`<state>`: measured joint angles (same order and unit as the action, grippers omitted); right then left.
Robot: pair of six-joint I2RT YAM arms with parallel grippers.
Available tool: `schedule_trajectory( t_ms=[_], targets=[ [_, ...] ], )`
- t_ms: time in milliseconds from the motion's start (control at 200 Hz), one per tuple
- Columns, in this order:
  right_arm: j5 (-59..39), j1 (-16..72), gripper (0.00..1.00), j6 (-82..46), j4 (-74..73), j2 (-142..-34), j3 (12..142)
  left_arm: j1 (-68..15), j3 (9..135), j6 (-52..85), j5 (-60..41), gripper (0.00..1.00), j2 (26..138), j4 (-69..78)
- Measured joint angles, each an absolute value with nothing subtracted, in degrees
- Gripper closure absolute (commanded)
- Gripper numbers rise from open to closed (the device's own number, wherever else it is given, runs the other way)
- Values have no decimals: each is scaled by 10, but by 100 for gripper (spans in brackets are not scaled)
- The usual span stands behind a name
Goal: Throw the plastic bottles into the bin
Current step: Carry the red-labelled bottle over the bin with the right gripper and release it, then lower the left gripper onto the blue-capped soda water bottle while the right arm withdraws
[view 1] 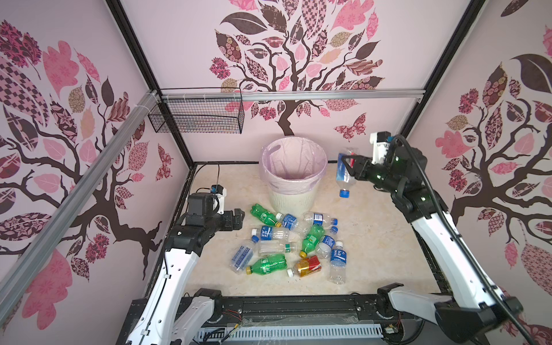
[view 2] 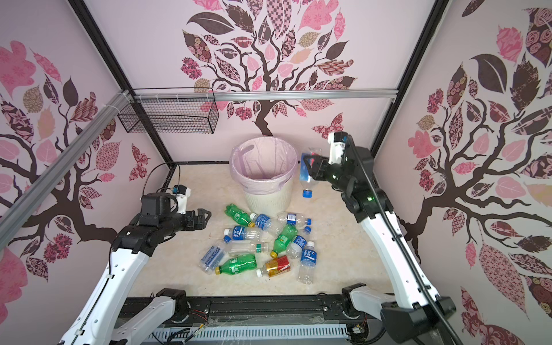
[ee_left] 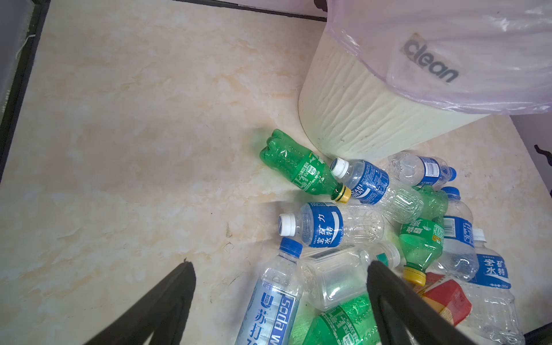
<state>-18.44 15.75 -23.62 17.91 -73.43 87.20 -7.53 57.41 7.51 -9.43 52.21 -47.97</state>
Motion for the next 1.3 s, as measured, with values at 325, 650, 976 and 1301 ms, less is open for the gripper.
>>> schedule_trajectory(
  t_ms=[325,650,976,1301],
  targets=[
    [-203,218,15,-195,287,-1083,1284,-75,575,75,-79,5,514,-506],
    [-175,210,6,-168,303,-915,1045,-82,592,48,-61,5,548,-557],
    [-160,126,4,-197,229,-619,660,-154,612,14,-30,6,611,-611],
    [-130,115,3,-219,222,-572,547,-165,615,29,-9,8,727,-622]
  ],
)
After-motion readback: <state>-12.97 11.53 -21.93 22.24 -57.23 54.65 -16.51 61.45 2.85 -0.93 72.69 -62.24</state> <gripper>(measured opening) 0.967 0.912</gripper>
